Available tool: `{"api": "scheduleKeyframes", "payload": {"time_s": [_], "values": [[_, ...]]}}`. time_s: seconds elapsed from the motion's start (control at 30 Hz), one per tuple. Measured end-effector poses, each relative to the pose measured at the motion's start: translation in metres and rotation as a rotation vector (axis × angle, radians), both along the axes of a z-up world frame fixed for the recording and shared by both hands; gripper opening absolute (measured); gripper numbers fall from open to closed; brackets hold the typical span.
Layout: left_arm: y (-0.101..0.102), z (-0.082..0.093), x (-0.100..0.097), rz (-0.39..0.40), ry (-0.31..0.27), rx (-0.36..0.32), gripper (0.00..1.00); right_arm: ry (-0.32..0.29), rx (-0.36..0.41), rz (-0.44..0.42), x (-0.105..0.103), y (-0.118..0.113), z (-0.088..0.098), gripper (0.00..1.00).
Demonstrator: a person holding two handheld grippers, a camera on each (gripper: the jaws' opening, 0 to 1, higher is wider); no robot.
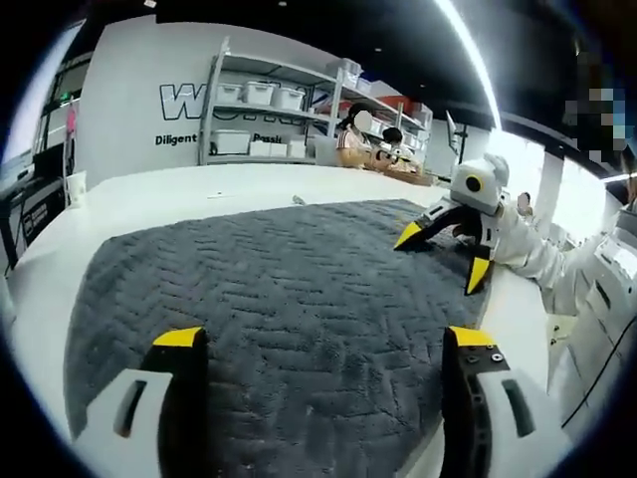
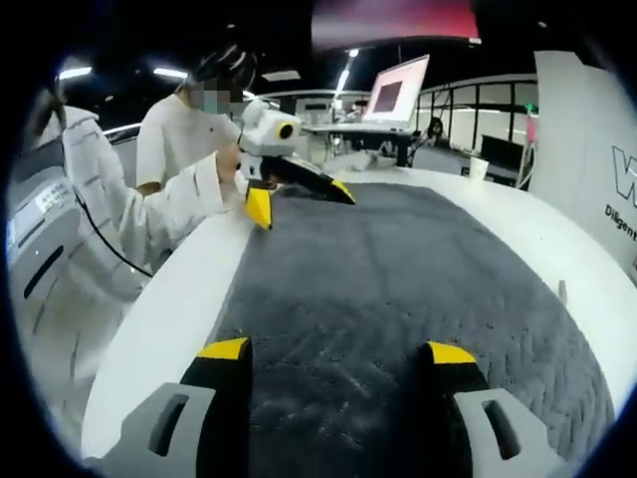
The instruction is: Open the folded towel by lifting each exposed corner and separating the folded layers until the towel lies flat within the target outline without major curled edges
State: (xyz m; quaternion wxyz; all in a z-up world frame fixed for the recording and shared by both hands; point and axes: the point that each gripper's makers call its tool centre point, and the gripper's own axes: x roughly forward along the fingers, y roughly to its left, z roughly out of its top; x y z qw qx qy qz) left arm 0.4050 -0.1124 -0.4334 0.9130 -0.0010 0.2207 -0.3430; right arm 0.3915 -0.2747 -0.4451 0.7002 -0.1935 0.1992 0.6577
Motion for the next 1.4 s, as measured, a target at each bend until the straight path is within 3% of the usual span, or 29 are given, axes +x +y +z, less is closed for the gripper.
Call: {"api": "scheduleKeyframes", "payload": {"time_s": [0.1,0.27,0.43,0.63,0.77,0.93,1.03,1.4], "values": [[0.0,0.0,0.0,0.005,-0.003,-0.002,0.96,-0.007,-0.002,0.025,-0.002,-0.004,0.002,0.66],[0.001,-0.002,0.001,0.006,-0.009,0.026,0.95,-0.07,-0.01,0.036,0.004,-0.02,0.013,0.67],[0.002,-0.007,0.003,0.017,-0.031,0.098,0.92,-0.067,-0.009,0.001,0.013,-0.041,0.022,0.68],[0.004,-0.01,0.004,0.027,-0.049,0.144,0.89,-0.083,-0.062,-0.042,0.021,-0.069,0.02,0.7],[0.005,-0.01,0.004,0.027,-0.057,0.14,0.89,-0.08,-0.081,-0.058,0.024,-0.076,0.017,0.68],[0.006,-0.009,0.004,0.025,-0.071,0.132,0.88,-0.047,-0.157,-0.031,0.015,-0.085,0.002,0.66],[0.006,-0.009,0.004,0.024,-0.074,0.13,0.88,0.034,-0.156,-0.048,0.011,-0.088,-0.003,0.63],[0.008,-0.01,0.002,0.027,-0.074,0.132,0.87,0.017,-0.143,-0.047,0.011,-0.094,-0.002,0.64]]}}
